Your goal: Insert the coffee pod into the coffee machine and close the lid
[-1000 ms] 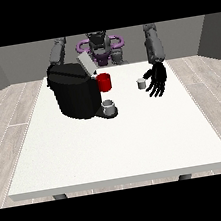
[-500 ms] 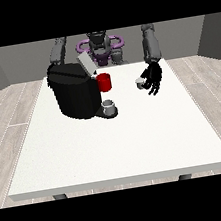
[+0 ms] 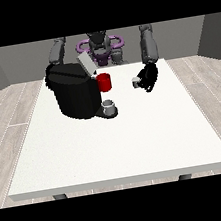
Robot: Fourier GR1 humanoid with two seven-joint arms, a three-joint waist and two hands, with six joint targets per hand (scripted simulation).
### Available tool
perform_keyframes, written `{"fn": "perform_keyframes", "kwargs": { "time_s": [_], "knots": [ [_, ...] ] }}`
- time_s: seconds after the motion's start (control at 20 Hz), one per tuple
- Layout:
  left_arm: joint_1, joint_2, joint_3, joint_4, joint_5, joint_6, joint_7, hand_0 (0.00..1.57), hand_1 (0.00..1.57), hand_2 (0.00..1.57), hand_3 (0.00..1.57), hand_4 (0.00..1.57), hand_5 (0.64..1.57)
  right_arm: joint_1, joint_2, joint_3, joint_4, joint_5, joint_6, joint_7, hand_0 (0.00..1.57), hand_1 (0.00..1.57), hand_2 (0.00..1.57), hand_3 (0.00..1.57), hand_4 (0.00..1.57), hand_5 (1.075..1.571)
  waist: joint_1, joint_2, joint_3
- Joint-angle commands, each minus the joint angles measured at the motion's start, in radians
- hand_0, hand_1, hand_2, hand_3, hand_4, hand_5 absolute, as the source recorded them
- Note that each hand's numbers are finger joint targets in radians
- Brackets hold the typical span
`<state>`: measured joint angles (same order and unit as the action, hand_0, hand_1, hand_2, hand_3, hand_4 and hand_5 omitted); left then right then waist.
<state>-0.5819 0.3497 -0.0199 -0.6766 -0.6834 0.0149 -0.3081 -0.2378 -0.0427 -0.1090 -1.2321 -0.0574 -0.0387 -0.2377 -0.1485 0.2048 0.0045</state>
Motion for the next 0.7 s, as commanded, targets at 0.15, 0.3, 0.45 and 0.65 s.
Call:
{"fn": "perform_keyframes", "kwargs": {
  "time_s": [0.15,0.3,0.45,0.65],
  "knots": [
    [-0.061,-0.040,0.023,0.001,0.020,-0.069,0.034,1.44,1.44,1.42,1.31,0.61,1.571,0.028,-0.004,-0.019,0.108,-0.005,0.010,-0.081,0.00,0.00,0.00,0.00,0.28,1.571,0.028,-0.048,-0.0043],
    [-0.031,-0.093,-0.013,-0.051,0.017,-0.122,0.069,1.52,1.52,1.47,1.34,0.59,1.571,0.018,-0.052,-0.045,0.153,-0.017,0.031,-0.016,0.00,0.00,0.00,0.00,0.29,1.571,0.072,-0.132,-0.0042],
    [-0.086,-0.063,0.017,-0.041,0.040,-0.173,0.082,1.40,1.40,1.38,1.28,0.60,1.571,0.056,-0.012,0.013,0.094,0.024,0.001,-0.010,0.00,0.00,0.00,0.00,0.22,1.571,0.031,-0.160,-0.0044],
    [-0.061,-0.115,0.029,-0.075,0.062,-0.163,0.090,1.36,1.36,1.38,1.33,0.56,1.571,0.066,0.001,0.020,0.093,0.024,-0.010,0.001,0.00,0.00,0.00,0.00,0.30,1.571,0.046,-0.193,-0.0046]
  ]
}}
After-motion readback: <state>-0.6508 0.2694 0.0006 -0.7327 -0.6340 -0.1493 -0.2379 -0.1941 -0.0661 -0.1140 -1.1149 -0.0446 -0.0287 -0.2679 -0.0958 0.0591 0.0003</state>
